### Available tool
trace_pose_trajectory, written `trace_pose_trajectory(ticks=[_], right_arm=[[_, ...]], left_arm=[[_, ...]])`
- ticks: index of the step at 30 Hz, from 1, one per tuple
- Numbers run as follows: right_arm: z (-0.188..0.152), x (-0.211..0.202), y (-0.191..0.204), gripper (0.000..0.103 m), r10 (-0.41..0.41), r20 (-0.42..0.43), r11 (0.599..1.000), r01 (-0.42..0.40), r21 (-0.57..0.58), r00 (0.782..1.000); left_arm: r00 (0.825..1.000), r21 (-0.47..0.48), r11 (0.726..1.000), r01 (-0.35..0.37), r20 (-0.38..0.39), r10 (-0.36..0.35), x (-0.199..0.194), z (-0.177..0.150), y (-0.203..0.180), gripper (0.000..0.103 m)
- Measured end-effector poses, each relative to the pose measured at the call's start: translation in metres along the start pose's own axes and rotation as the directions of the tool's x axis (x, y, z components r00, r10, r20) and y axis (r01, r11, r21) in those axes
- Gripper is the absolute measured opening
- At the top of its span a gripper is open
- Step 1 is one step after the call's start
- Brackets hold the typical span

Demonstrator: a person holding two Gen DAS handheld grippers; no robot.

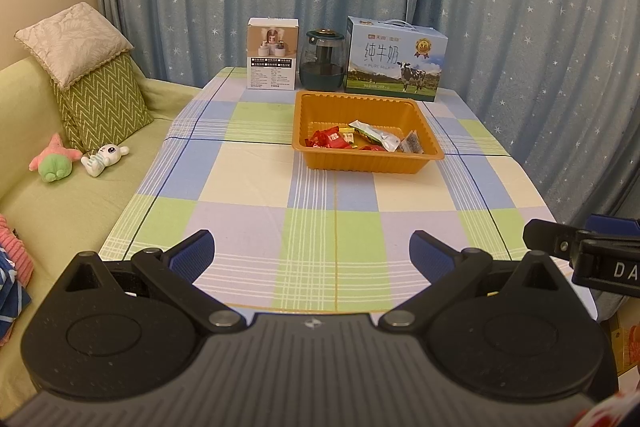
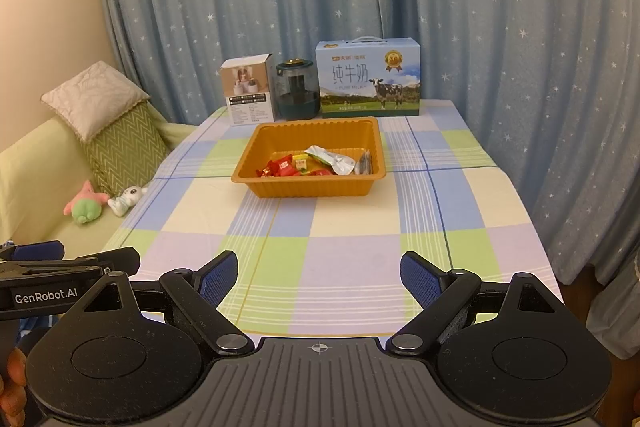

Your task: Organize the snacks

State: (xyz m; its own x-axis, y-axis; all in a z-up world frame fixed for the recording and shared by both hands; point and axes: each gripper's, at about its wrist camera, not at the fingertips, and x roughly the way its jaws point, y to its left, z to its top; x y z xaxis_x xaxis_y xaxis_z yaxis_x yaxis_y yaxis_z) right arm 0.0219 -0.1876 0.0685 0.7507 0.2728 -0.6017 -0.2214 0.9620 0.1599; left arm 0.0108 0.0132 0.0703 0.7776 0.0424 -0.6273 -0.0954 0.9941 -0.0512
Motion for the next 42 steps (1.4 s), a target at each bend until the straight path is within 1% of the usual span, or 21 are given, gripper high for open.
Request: trace_pose_trajectory(ticks=[42], right_arm=[[-0.0013,0.0009,0.0018,0.088,0.000,0.001,1.000,0.000,-0.001,1.000]], left_arm=[[1.000,0.004,1.000,0.001,0.000,-0.001,0.0028,-0.0017,-0.0014,0.103]])
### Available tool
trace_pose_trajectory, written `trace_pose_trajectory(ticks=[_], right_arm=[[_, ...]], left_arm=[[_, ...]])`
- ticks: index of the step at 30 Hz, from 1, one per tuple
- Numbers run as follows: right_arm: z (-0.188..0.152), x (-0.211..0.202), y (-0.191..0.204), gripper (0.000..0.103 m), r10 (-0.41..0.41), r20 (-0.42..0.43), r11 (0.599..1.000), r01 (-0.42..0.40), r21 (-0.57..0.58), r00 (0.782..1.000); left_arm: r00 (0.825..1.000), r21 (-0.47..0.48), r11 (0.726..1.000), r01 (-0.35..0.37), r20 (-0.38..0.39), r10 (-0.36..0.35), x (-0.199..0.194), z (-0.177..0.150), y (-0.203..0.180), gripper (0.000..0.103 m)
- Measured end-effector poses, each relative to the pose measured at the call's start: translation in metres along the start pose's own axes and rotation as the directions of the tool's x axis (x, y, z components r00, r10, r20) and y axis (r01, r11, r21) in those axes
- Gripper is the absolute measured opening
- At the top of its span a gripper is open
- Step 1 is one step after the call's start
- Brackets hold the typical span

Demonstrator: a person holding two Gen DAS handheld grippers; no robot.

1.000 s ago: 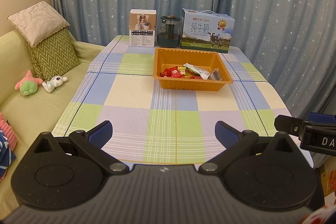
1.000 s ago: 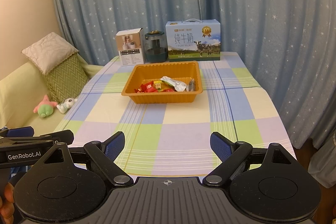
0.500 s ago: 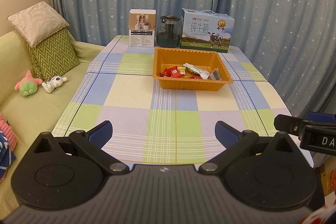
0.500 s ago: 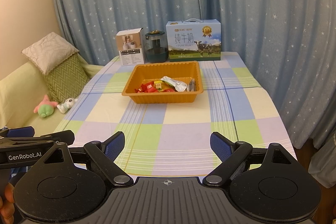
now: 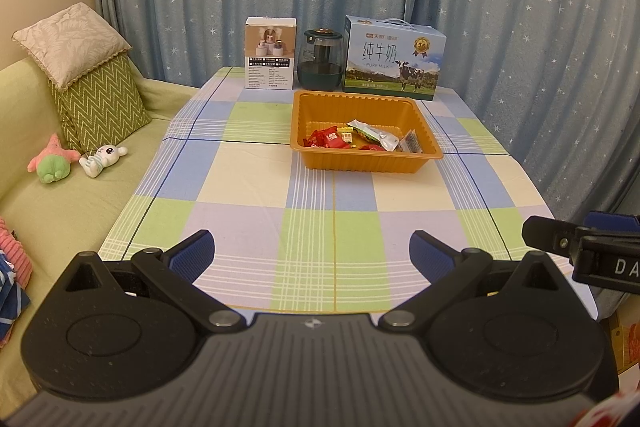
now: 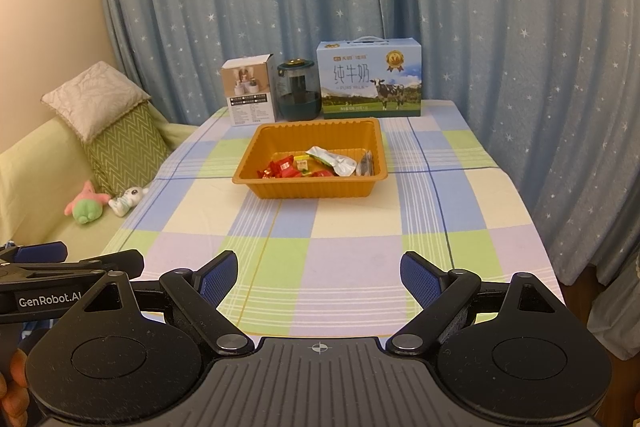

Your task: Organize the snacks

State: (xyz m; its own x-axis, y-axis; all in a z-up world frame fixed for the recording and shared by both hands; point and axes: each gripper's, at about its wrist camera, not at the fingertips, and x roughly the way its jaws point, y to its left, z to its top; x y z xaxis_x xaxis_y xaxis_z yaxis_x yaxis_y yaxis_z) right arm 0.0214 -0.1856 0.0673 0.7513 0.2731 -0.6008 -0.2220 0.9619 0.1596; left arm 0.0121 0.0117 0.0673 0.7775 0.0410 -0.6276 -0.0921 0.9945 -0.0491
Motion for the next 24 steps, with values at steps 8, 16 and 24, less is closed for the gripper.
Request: trace_pose_trajectory(ticks=[8,16,24], right_arm=[[0.0001,0.0003,-0.0002,0.088,0.000,0.000,1.000,0.000,0.000,1.000],[0.0001,0.0005,-0.0004,0.088,0.001,0.000,1.000,-0.001,0.000,1.000],[-0.0034,0.0021,0.0024,0.088,-0.001,-0.005,1.000,0.001,0.002,1.000]], left_arm=[[1.000,0.002,1.000,0.000,0.000,0.000,0.0031,-0.0004,-0.0019,0.103],[1.000,0.003,1.000,0.003,-0.002,-0.003,0.0043,-0.0004,-0.0015,0.103],[1.000,0.006,1.000,0.002,0.015,-0.002,0.0051,-0.0023,-0.0007,0.103]])
